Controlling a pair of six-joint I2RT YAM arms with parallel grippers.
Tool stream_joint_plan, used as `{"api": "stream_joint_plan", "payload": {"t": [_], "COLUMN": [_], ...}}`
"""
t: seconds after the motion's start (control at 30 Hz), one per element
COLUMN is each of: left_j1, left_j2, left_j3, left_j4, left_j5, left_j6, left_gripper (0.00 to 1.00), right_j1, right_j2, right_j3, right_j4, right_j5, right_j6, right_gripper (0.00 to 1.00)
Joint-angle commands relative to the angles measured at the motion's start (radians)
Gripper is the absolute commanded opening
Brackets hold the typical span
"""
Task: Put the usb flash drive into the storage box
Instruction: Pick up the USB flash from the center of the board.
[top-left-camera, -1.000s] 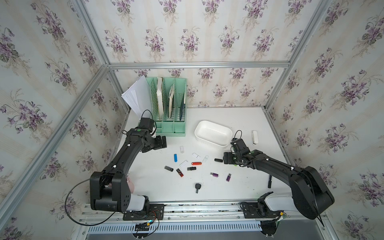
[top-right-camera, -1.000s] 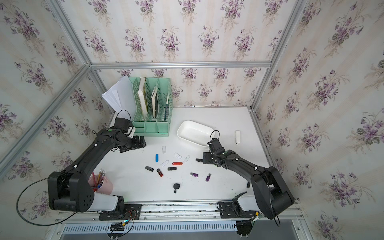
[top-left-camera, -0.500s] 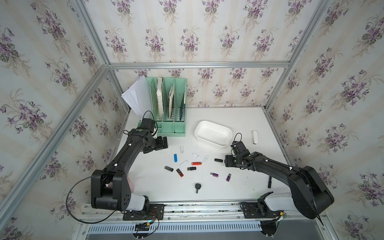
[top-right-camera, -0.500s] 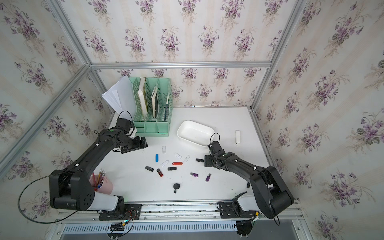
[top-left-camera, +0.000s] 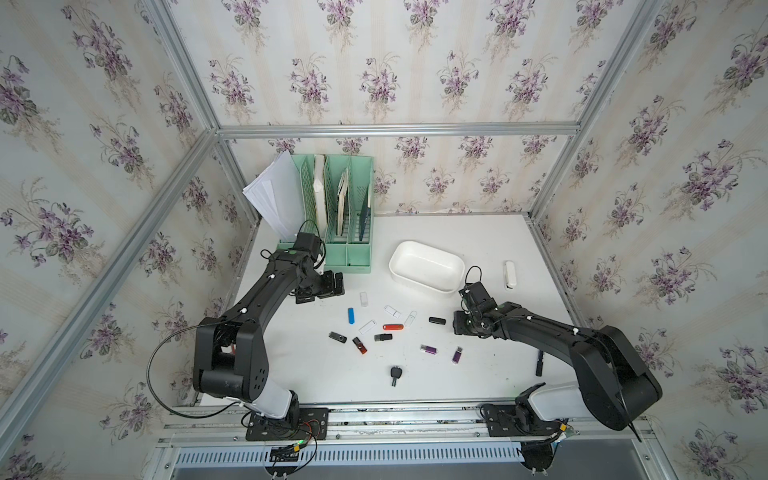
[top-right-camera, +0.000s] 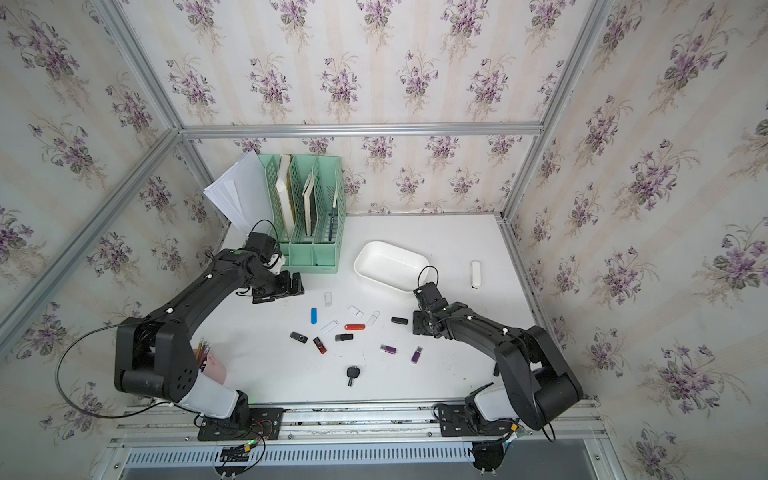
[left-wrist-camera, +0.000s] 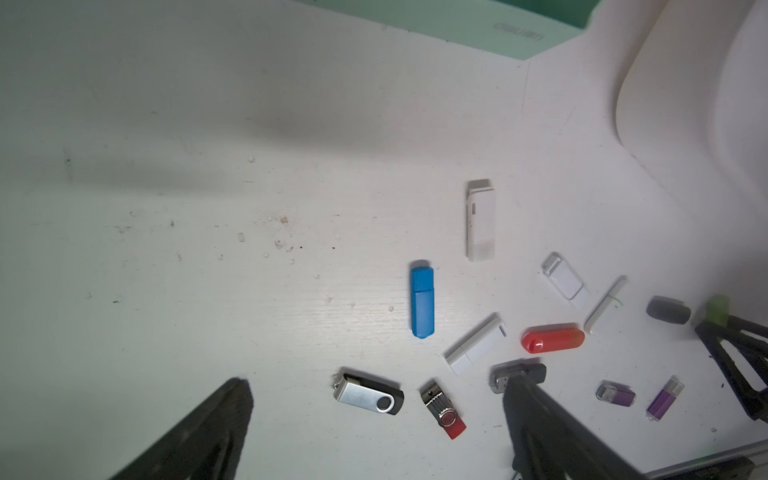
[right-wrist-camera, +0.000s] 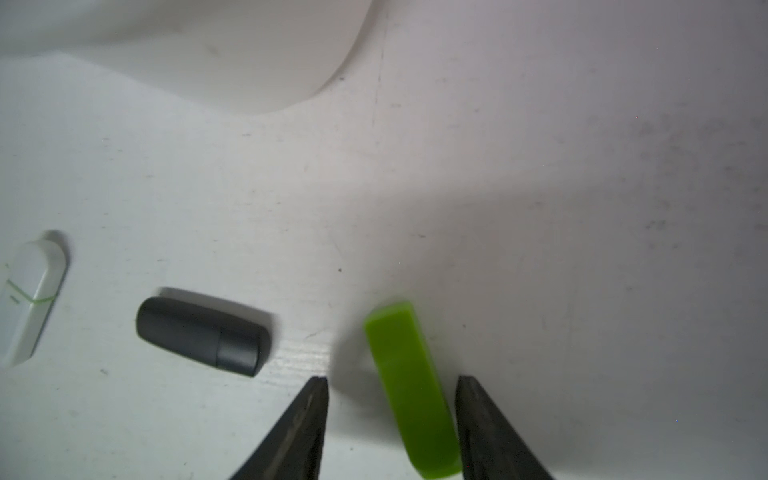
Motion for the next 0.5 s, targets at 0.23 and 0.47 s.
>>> {"api": "stream_joint_plan", "payload": {"t": [0.23,0.47], "left_j1": [-0.061,-0.101], "left_j2": [0.113,0.180], "left_j3": [0.069,0.118], "left_j4": [-0.098,-0.123], "left_j5": [0.002,-0.019], "left_j6": [-0.002,-0.003], "left_gripper": [0.99,1.00], "right_j1": [0.003,0.006], "right_j2": [0.047,0.040], "right_j3": [0.020,0.016], "right_j4": [-0.078,-0.087], "right_j5": [0.009,0.006], "right_j6": [0.016,0.023], "right_gripper": [0.41,0.26]}}
